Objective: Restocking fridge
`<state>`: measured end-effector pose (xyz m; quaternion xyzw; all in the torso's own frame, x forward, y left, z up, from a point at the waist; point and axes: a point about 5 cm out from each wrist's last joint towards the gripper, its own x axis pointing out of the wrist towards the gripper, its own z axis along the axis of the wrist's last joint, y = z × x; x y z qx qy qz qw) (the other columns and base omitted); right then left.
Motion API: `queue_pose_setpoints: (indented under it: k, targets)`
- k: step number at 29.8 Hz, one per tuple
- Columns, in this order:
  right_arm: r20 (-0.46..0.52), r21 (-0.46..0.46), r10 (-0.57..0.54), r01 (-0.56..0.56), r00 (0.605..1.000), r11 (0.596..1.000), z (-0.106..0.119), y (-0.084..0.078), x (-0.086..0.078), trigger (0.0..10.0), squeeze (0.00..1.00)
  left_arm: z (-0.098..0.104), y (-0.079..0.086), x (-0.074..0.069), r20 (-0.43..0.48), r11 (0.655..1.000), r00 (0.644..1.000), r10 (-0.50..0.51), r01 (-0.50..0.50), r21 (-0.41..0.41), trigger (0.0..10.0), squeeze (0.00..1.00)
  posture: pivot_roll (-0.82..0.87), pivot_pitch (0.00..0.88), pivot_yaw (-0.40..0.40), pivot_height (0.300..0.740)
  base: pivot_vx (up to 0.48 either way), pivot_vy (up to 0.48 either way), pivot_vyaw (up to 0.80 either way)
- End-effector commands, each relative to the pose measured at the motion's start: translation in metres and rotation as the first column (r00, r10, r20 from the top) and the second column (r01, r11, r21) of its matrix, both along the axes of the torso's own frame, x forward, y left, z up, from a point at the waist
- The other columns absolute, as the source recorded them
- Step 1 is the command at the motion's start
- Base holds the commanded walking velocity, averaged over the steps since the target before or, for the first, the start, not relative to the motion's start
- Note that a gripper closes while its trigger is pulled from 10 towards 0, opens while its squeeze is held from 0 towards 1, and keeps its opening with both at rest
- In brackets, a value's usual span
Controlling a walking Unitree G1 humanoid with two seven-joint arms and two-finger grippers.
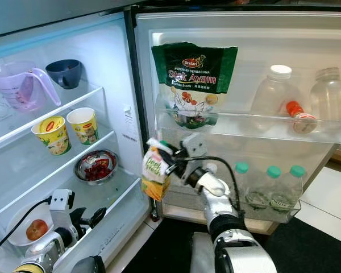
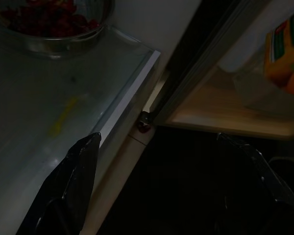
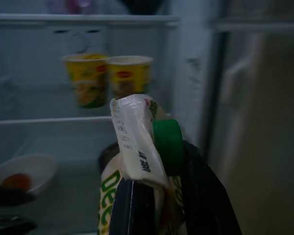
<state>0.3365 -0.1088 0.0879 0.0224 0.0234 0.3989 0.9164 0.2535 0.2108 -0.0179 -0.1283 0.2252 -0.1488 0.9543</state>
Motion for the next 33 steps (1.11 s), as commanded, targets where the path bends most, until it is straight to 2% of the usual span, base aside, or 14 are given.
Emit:
queue_pose_setpoints:
  k: [1, 5, 11, 12, 17, 19, 20, 21, 22, 23, 25, 26, 30, 33]
  targets:
    - [-0.057, 0.005, 0.069, -0.069, 0.996, 0.998, -0.011, 0.004, -0.01, 10.0, 0.0, 0.003, 0.003, 0.001, 0.028, 1.0, 1.0, -0.005, 0.005, 0.01, 10.0, 0.0, -0.03, 0.017, 0.038, 0.456, 0.0, 0.0, 0.0]
    - [-0.052, -0.026, 0.083, -0.084, 0.995, 0.996, -0.013, -0.001, -0.012, 10.0, 0.0, 0.001, 0.003, -0.003, 0.029, 1.0, 1.0, -0.012, 0.011, 0.007, 10.0, 0.0, -0.03, 0.041, 0.028, 0.456, 0.0, 0.0, 0.0]
    - [-0.064, -0.059, -0.036, 0.033, 0.997, 0.998, -0.016, -0.021, -0.009, 10.0, 0.0, -0.003, 0.002, -0.01, 0.024, 1.0, 1.0, -0.01, 0.01, -0.002, 10.0, 0.0, -0.04, 0.073, 0.022, 0.456, 0.0, 0.0, 0.0]
    - [-0.073, -0.022, -0.11, 0.109, 0.991, 0.994, -0.013, -0.034, -0.005, 10.0, 0.0, -0.004, -0.001, -0.01, 0.026, 1.0, 1.0, -0.014, 0.015, -0.006, 10.0, 0.0, -0.05, 0.076, 0.023, 0.456, 0.0, 0.0, 0.0]
    - [-0.069, 0.03, -0.155, 0.158, 0.985, 0.987, -0.004, -0.047, 0.0, 10.0, 0.0, -0.002, -0.007, -0.006, 0.042, 0.999, 0.998, -0.044, 0.044, -0.012, 10.0, 0.0, -0.06, 0.089, 0.025, 0.456, 0.0, 0.0, 0.0]
    - [-0.033, 0.07, -0.187, 0.189, 0.982, 0.979, 0.017, -0.059, 0.011, 10.0, 0.0, 0.009, -0.013, 0.006, 0.092, 0.995, 0.991, -0.093, 0.095, -0.013, 10.0, 0.0, -0.07, 0.083, 0.031, 0.456, 0.0, 0.0, 0.0]
    - [-0.033, 0.07, -0.187, 0.189, 0.982, 0.979, 0.017, -0.059, 0.011, 10.0, 0.0, 0.009, -0.013, 0.006, 0.092, 0.995, 0.991, -0.093, 0.095, -0.013, 10.0, 0.0, -0.07, 0.083, 0.031, 0.456, 0.0, 0.0, 0.0]
    - [0.016, 0.048, -0.187, 0.186, 0.982, 0.981, 0.029, -0.065, 0.016, 10.0, 0.0, 0.015, -0.015, 0.013, 0.117, 0.994, 0.988, -0.098, 0.102, -0.027, 10.0, 0.0, -0.08, 0.08, 0.037, 0.456, 0.0, 0.0, 0.0]
    - [0.016, 0.048, -0.187, 0.186, 0.982, 0.981, 0.029, -0.065, 0.016, 10.0, 0.0, 0.015, -0.015, 0.013, 0.117, 0.994, 0.988, -0.098, 0.102, -0.027, 10.0, 0.0, -0.08, 0.08, 0.037, 0.456, 0.0, 0.0, 0.0]
    - [0.041, 0.02, -0.215, 0.215, 0.976, 0.977, 0.036, -0.076, 0.019, 10.0, 0.0, 0.015, -0.018, 0.016, 0.107, 0.996, 0.99, -0.088, 0.091, -0.025, 10.0, 0.0, -0.06, 0.082, 0.029, 0.456, 0.0, 0.0, 0.0]
    - [0.042, 0.012, -0.231, 0.23, 0.972, 0.973, 0.037, -0.08, 0.02, 10.0, 0.0, 0.014, -0.018, 0.016, 0.099, 0.996, 0.991, -0.087, 0.089, -0.015, 10.0, 0.0, -0.06, 0.082, 0.029, 0.456, 0.0, 0.0, 0.0]
    - [0.062, -0.032, -0.217, 0.219, 0.974, 0.975, 0.041, -0.082, 0.02, 10.0, 0.0, 0.016, -0.02, 0.018, 0.11, 0.995, 0.989, -0.097, 0.1, -0.019, 10.0, 0.0, -0.07, 0.081, 0.016, 0.456, 0.0, 0.0, 0.0]
    - [0.09, -0.103, -0.174, 0.182, 0.981, 0.978, 0.044, -0.088, 0.018, 10.0, 0.0, 0.014, -0.024, 0.015, 0.122, 0.995, 0.989, -0.086, 0.093, -0.048, 10.0, 0.0, -0.08, 0.103, -0.007, 0.456, 0.0, 0.0, 0.0]
    - [0.1, -0.119, -0.168, 0.179, 0.981, 0.977, 0.047, -0.09, 0.017, 10.0, 0.0, 0.011, -0.026, 0.012, 0.113, 0.994, 0.99, -0.084, 0.091, -0.053, 10.0, 0.0, -0.09, 0.113, -0.016, 0.456, 0.0, 0.0, 0.0]
